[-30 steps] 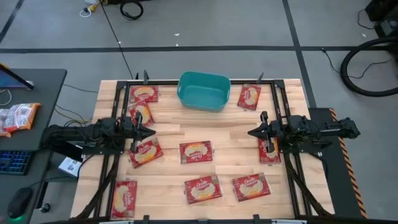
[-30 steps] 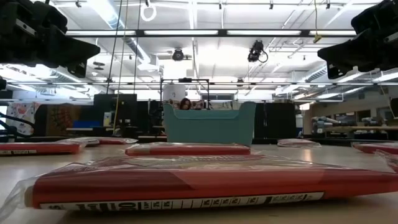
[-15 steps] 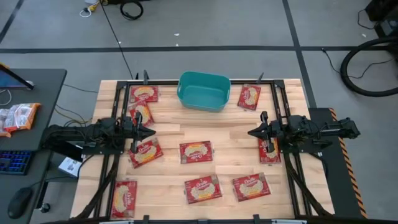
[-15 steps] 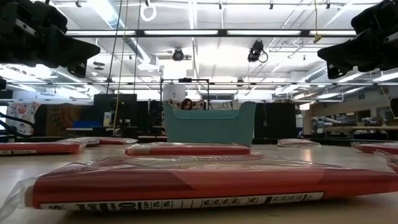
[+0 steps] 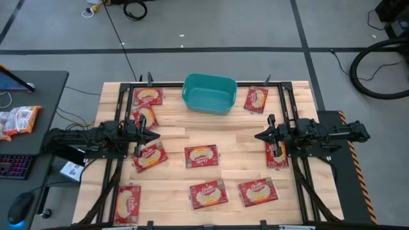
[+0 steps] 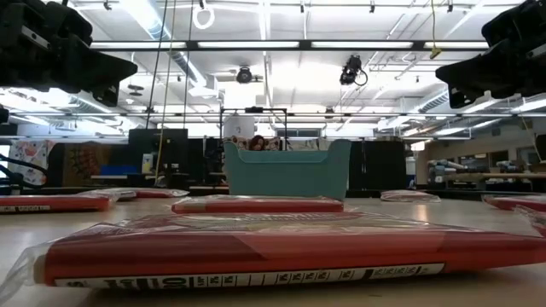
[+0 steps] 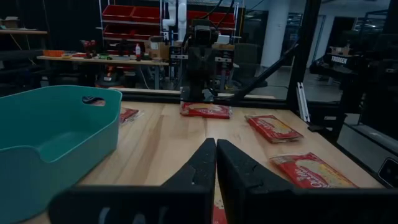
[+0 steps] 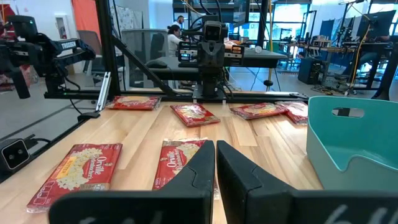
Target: Sort popcorn bags into baskets
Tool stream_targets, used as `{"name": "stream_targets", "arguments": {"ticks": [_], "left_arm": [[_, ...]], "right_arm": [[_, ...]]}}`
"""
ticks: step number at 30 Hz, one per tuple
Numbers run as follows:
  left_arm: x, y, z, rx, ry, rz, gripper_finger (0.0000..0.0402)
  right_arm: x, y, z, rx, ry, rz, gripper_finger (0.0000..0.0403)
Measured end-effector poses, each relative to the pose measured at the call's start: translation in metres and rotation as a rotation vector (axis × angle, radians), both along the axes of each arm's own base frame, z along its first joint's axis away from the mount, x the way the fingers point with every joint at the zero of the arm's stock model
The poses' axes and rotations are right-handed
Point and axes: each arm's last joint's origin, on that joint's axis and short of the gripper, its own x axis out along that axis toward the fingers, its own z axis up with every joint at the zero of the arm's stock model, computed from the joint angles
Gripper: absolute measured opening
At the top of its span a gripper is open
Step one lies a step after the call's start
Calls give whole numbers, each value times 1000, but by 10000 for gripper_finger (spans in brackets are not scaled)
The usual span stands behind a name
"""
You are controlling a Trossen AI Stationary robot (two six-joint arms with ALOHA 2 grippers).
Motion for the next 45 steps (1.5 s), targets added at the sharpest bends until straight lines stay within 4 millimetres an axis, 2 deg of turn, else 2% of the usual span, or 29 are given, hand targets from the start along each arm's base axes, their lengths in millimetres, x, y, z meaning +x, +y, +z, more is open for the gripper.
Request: {"name": "stream_targets", "arguments": {"ticks": [15, 20, 25, 27, 29, 31, 34, 36, 41, 45], "left_arm": [[0, 0, 0, 0, 0, 0, 20], [0, 0, 0, 0, 0, 0, 20], [0, 0, 0, 0, 0, 0, 20], [0, 1, 0, 53, -1, 42, 20], [0, 4, 0, 73, 3, 123, 20], [-1, 5, 1, 13, -11, 171, 20], [-1, 7, 1, -205, -42, 232, 20], [-1, 8, 1, -351, -66, 266, 20], [1, 6, 1, -439, -62, 203, 18], [7, 2, -3, -488, 37, 117, 8]], "right_arm": [[0, 0, 0, -1, -1, -4, 23], [0, -4, 7, -104, -69, -126, 23], [-1, -5, 14, -138, -141, -169, 23], [-2, -7, 19, -152, -186, -234, 23], [-5, -8, 27, -40, -279, -264, 23], [-8, -10, 36, 243, -399, -266, 23], [-11, -13, 41, 680, -517, -265, 23], [-11, -14, 38, 855, -531, -279, 23], [-6, -14, 31, 990, -474, -276, 23], [2, -7, 36, 1038, -378, -228, 18]]}}
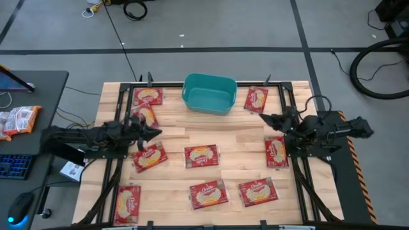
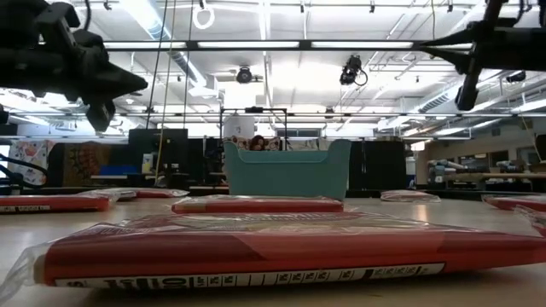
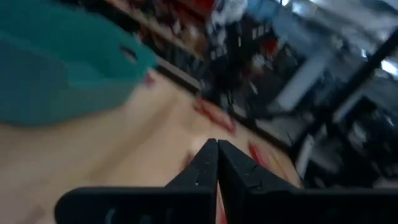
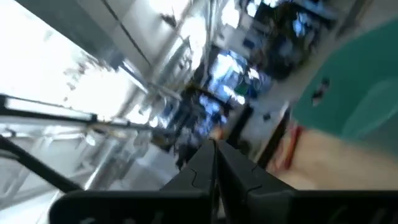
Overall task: Sort popcorn bags into baskets
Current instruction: Put the popcorn bag into the bin
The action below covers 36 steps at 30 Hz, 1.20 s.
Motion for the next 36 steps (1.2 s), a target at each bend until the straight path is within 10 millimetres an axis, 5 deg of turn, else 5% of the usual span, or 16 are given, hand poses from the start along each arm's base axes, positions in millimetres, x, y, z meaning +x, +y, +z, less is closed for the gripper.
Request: {"name": "stream_targets", "arguments": {"ticks": [10, 21, 30, 36], "left_arm": [[44, -10, 28, 12, 249, -121, 6], [130, -2, 42, 221, 778, -219, 52], [168, 15, -3, 335, 1052, -299, 103], [183, 7, -26, 470, 1049, -400, 105]], "right_arm": [[73, 36, 21, -74, 409, 13, 7], [160, 109, -13, 147, 752, 131, 7], [220, 134, -55, 634, 822, 118, 17], [236, 141, -69, 721, 812, 105, 77]]}}
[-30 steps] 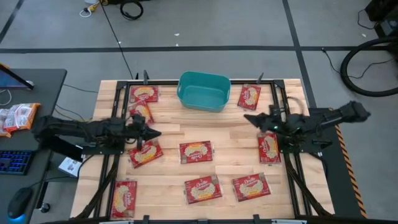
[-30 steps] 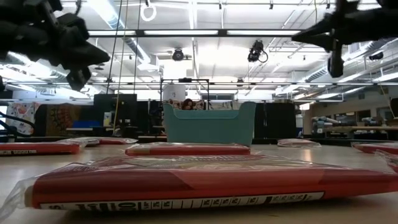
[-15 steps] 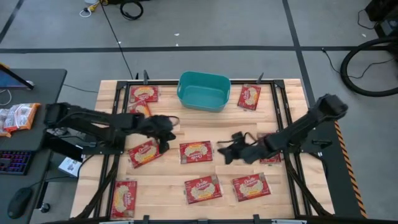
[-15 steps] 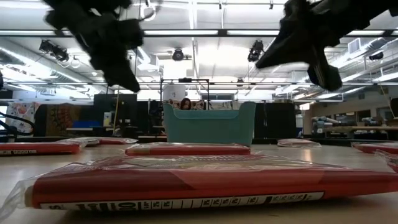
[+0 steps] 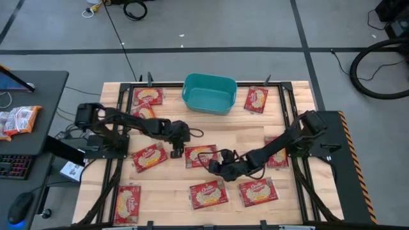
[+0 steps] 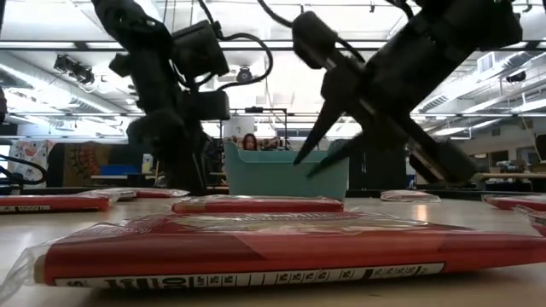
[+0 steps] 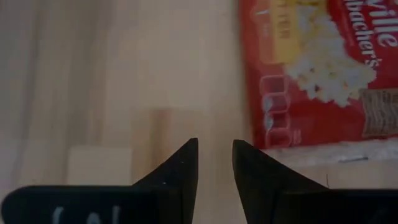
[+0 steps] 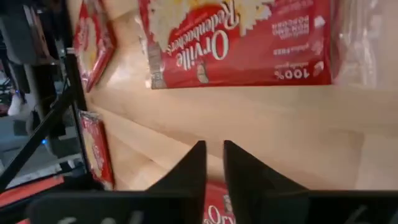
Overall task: Sort popcorn bags into baskets
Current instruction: Put the popcorn bag into the bin
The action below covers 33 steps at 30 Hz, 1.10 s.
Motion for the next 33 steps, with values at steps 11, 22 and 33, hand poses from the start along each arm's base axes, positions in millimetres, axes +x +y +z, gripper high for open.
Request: {"name": "stream_targets", "arguments": {"ticks": [11, 22, 33], "left_arm": [[8, -39, -17, -21, 7, -147, 105], [3, -68, -15, -194, 11, -169, 105], [20, -76, -3, -234, -215, -165, 105]], "right_arm": [[5, -10, -21, 29, 54, -101, 244], [9, -33, -22, -89, 76, -139, 261], [12, -44, -23, -362, 91, -64, 180]]}}
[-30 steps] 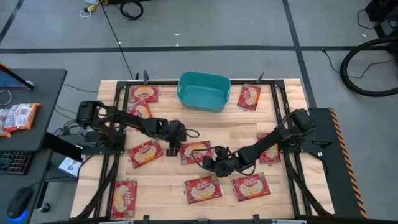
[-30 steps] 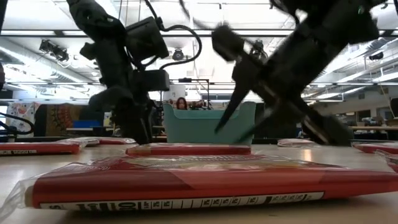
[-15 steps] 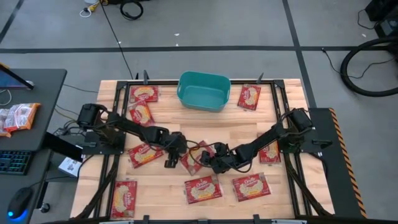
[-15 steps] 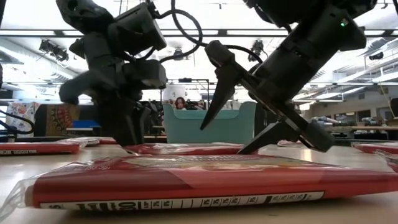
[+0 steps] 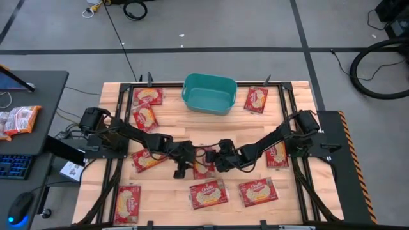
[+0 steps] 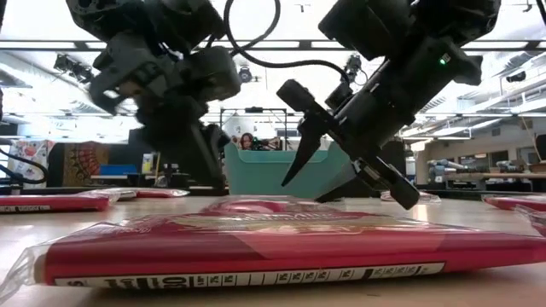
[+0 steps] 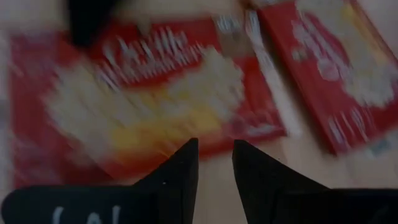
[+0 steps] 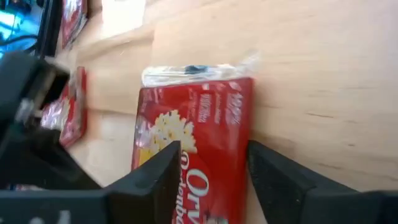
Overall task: Sort popcorn bags into baskets
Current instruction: Put the popcorn bag into the bin
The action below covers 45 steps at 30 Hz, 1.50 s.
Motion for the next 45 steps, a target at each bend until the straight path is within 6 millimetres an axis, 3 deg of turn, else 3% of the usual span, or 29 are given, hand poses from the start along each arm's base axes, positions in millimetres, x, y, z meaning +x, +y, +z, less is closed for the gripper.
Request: {"name": "stream_targets", "arguments": {"ticks": [4, 9, 14, 17, 22, 27, 34, 45], "left_arm": [[1, 3, 1, 42, -21, 43, 105], [-4, 5, -1, 31, 75, 75, 105], [-5, 2, 20, -57, 213, 115, 105], [-6, -3, 22, -95, 241, 152, 105], [-13, -9, -1, 13, 262, 199, 105], [-8, -12, -19, 132, 166, 148, 105], [-1, -15, -19, 295, 40, 20, 105], [0, -11, -19, 293, 39, 30, 105]], "right_arm": [[2, -1, 0, 97, 32, 74, 166], [3, 1, 2, 167, 24, 114, 177], [4, 3, 3, 197, 24, 159, 196], [4, 4, 3, 193, 36, 204, 201], [5, 5, 4, 201, 42, 256, 197], [5, 6, 4, 196, 32, 280, 195], [7, -1, 4, 200, 37, 256, 195], [9, -3, 9, 224, -27, 208, 171]]}}
